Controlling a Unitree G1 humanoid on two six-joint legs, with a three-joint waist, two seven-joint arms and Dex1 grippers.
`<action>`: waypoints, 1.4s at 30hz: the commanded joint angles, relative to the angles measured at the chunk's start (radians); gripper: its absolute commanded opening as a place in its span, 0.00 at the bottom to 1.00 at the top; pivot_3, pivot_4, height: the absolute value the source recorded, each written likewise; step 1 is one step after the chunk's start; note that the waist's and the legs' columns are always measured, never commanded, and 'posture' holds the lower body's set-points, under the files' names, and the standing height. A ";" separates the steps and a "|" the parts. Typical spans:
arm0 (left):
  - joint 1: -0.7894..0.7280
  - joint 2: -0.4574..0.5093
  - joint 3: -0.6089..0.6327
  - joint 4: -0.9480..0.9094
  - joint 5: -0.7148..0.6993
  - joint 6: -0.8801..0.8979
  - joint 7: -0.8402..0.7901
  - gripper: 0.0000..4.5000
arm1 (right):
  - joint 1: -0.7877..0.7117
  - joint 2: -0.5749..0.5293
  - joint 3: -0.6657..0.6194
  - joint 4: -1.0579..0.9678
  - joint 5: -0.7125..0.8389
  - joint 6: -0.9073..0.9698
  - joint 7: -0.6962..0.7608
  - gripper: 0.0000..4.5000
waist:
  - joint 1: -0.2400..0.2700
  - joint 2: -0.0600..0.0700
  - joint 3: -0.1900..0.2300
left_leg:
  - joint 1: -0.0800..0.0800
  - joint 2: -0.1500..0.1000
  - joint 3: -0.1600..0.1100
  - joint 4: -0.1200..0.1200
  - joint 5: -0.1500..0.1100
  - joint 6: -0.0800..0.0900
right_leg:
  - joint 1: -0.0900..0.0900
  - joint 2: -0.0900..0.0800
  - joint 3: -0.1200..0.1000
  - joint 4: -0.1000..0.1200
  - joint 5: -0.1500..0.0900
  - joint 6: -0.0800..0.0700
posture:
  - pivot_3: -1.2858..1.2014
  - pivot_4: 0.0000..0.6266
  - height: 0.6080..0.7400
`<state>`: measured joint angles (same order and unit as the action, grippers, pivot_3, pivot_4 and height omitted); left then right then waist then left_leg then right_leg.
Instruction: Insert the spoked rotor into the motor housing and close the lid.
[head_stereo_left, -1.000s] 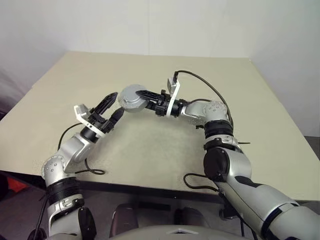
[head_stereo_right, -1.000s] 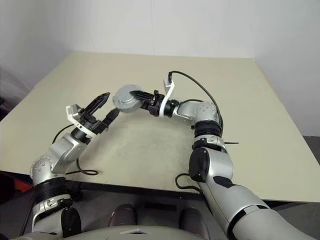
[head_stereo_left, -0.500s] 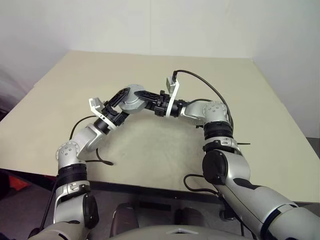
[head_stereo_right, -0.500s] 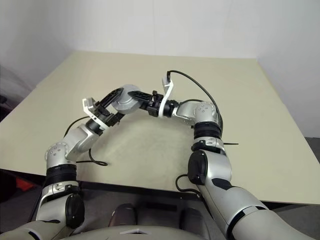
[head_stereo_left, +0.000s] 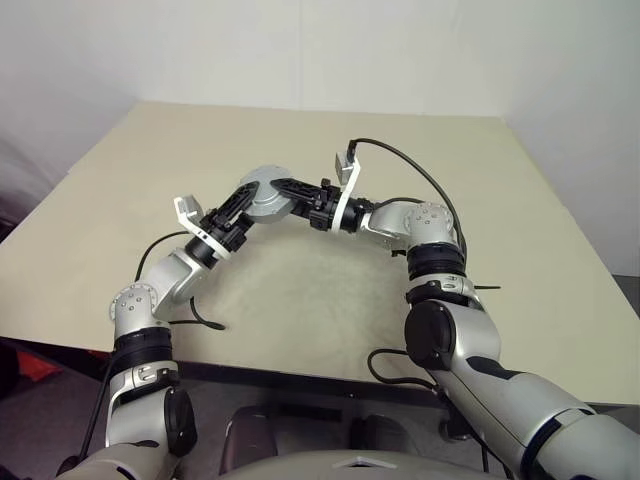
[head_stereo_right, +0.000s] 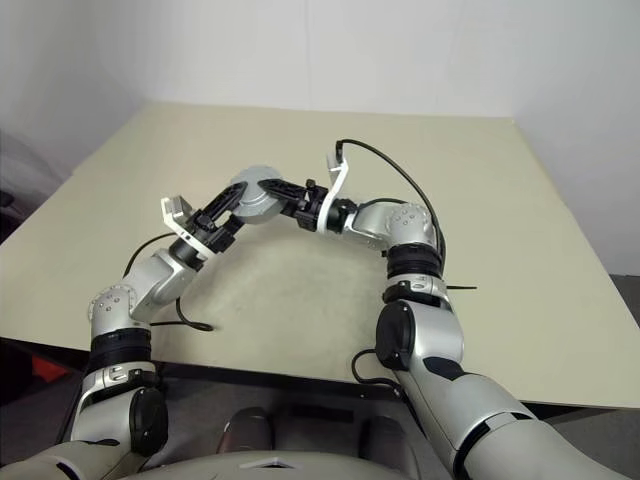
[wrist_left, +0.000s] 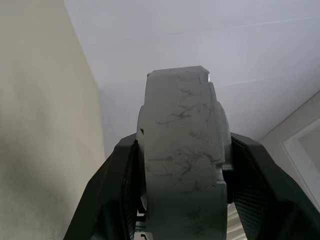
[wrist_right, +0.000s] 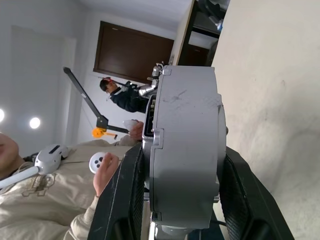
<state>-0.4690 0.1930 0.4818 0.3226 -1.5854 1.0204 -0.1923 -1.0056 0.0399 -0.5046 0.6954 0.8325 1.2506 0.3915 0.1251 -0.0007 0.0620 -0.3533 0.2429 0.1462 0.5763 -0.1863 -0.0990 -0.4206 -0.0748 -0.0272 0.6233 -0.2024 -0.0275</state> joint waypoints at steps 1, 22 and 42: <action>-0.015 0.004 0.005 -0.019 0.014 -0.012 0.001 0.47 | -0.017 -0.007 0.004 -0.033 0.015 -0.057 0.027 0.43 | 0.000 0.000 0.000 | 0.000 0.000 0.000 0.000 0.000 0.000 | 0.000 0.000 0.000 0.000 0.000 0.000 | 0.52 0.00 1.00; 0.052 0.015 0.194 -0.052 0.260 -0.415 0.083 0.47 | 0.009 -0.050 0.094 0.022 -0.111 -0.254 0.008 1.00 | -0.007 -0.001 0.000 | 0.000 0.000 0.000 0.000 0.000 0.000 | 0.000 0.000 0.000 0.000 0.000 0.000 | 0.52 0.00 1.00; 0.036 0.051 0.296 0.111 0.373 -0.503 0.278 0.47 | 0.000 -0.050 0.086 0.077 -0.125 -0.284 -0.003 1.00 | 0.001 -0.007 -0.001 | 0.004 0.000 -0.001 0.002 0.001 -0.002 | 0.005 -0.001 0.000 0.001 0.000 -0.001 | 0.52 0.00 1.00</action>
<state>-0.4141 0.2353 0.7807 0.4342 -1.2193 0.5113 0.0795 -0.9839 -0.0119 -0.4176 0.7865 0.7015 0.9763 0.3867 0.1262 -0.0082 0.0605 -0.3489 0.2428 0.1451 0.5789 -0.1853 -0.1007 -0.4150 -0.0755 -0.0271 0.6241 -0.2018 -0.0288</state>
